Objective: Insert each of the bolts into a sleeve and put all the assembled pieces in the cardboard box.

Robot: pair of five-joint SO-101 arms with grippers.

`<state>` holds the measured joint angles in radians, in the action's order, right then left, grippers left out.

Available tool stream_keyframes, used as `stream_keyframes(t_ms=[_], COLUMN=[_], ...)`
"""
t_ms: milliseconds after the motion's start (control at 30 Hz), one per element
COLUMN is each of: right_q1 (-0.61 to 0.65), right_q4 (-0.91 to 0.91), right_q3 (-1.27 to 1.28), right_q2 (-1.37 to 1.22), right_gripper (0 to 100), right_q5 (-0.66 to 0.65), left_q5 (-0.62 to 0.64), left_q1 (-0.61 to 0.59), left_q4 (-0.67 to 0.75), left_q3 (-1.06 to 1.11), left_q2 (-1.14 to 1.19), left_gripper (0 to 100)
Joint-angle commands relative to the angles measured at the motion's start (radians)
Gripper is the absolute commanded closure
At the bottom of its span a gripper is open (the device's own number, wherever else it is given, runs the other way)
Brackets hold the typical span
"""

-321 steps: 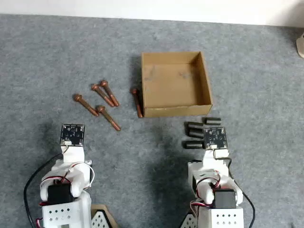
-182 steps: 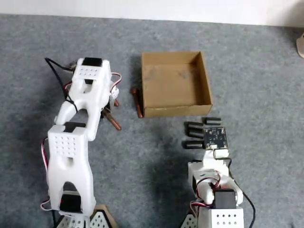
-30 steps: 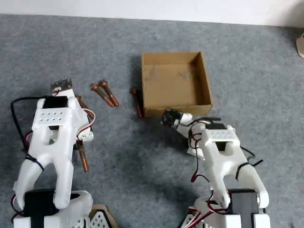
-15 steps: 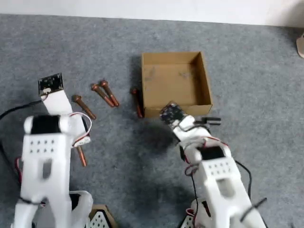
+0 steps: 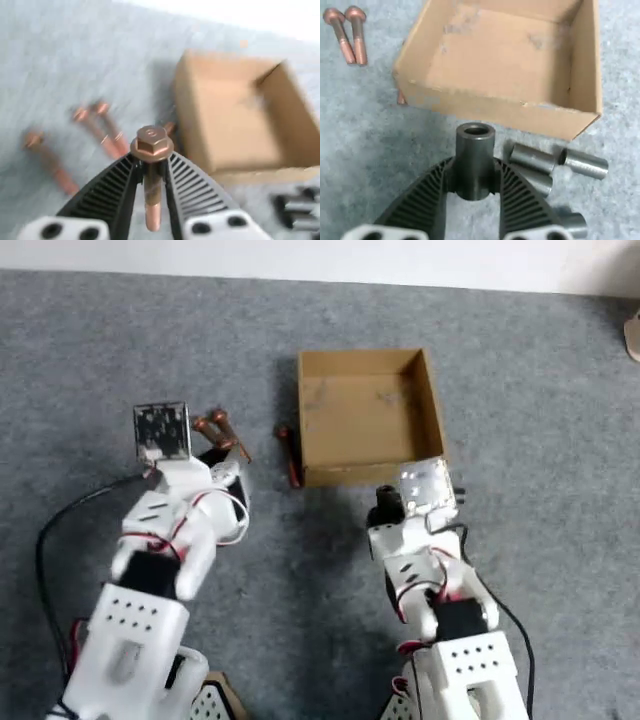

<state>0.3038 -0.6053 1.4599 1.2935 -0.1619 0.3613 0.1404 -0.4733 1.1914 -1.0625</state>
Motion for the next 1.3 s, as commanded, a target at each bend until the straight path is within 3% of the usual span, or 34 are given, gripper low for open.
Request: stream_keyframes(t_ms=[0,233,433,867,1267], right_q1=[0.024,0.176,0.179,0.182,0.312], right_q4=[0.058,0.272,0.277,0.13,0.131], right_q3=[0.081,0.383,0.361,0.361,0.358], right_q2=[0.064,0.251,0.412,0.441,0.441], right_gripper=[99.2,99.2,99.2,99.2,99.2], right_q5=[-0.158,-0.368,-0.276,-0.238,-0.238], left_q5=[0.002,0.002,0.012,0.313,0.336], left_q1=[0.073,0.179,0.255,0.26,0.309], left_q4=[0.157,0.189,0.19,0.187,0.319], left_q3=[0.044,0.062,0.104,0.13,0.263], left_q2=[-0.09,-0.183,-0.255,-0.424,-0.433], left_gripper=[99,99,99,99,99])
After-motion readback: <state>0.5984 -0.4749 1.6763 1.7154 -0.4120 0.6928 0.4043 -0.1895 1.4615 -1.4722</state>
